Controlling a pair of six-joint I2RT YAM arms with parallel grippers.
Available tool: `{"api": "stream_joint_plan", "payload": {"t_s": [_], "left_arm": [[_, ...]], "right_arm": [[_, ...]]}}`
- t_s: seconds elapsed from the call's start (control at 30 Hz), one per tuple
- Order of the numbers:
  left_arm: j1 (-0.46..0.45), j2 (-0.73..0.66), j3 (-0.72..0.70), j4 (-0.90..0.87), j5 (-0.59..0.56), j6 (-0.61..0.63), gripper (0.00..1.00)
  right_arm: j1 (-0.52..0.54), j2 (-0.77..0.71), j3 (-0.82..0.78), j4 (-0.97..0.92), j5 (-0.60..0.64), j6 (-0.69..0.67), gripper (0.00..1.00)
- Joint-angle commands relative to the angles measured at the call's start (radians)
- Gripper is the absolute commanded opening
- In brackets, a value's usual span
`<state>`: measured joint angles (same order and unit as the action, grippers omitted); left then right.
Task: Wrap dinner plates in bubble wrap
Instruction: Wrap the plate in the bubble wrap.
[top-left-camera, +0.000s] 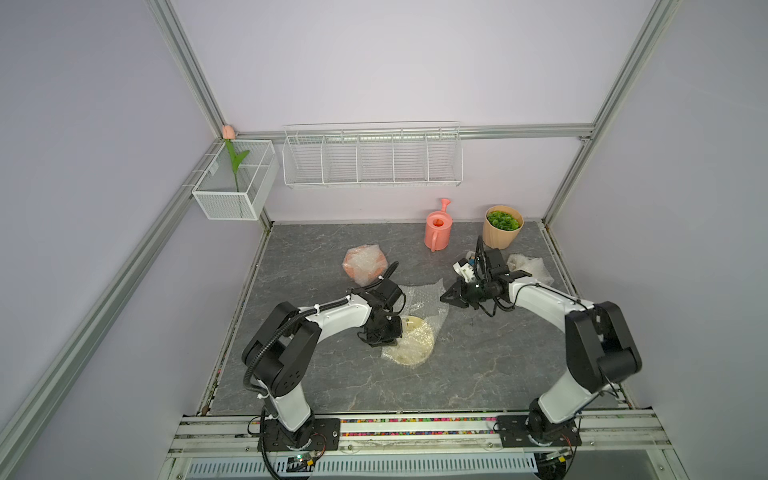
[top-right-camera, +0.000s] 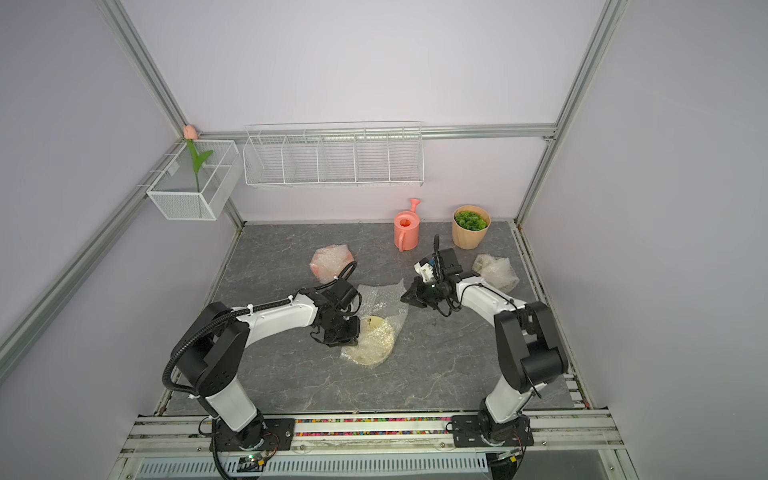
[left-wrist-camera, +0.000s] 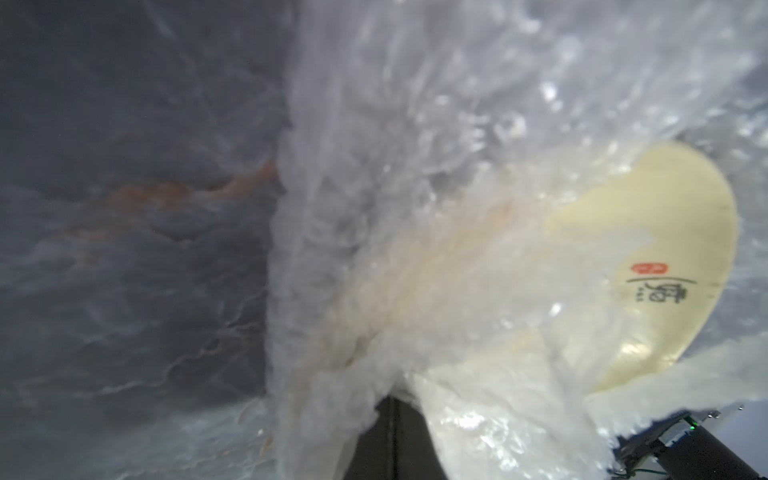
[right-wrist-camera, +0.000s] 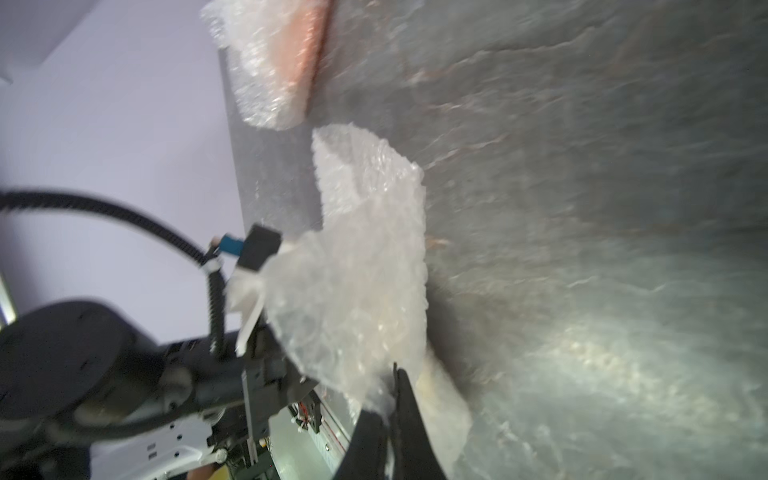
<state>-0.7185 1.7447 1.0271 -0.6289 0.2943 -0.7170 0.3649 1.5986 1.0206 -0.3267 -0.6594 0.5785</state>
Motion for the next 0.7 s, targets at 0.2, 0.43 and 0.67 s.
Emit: {"api": "stream_joint_plan", "payload": {"t_s": [0.2,0.43,0.67], "left_arm": [[0.043,0.058,-0.034,0.100,0.022,-0.030,0.00],[0.046,0.043,-0.090,0.151,0.038,-0.061,0.00],[0.047,0.009,-0.117,0.177,0.045,-0.073,0.00]], "right_arm": [[0.314,-0.079,-0.096,0.065,0.059,0.118,0.07],[0.455,0.084,-0.114,0.247,0.070,0.204,0.07],[0.497,0.251,-0.136,0.421,0.060,0.284,0.07]]}}
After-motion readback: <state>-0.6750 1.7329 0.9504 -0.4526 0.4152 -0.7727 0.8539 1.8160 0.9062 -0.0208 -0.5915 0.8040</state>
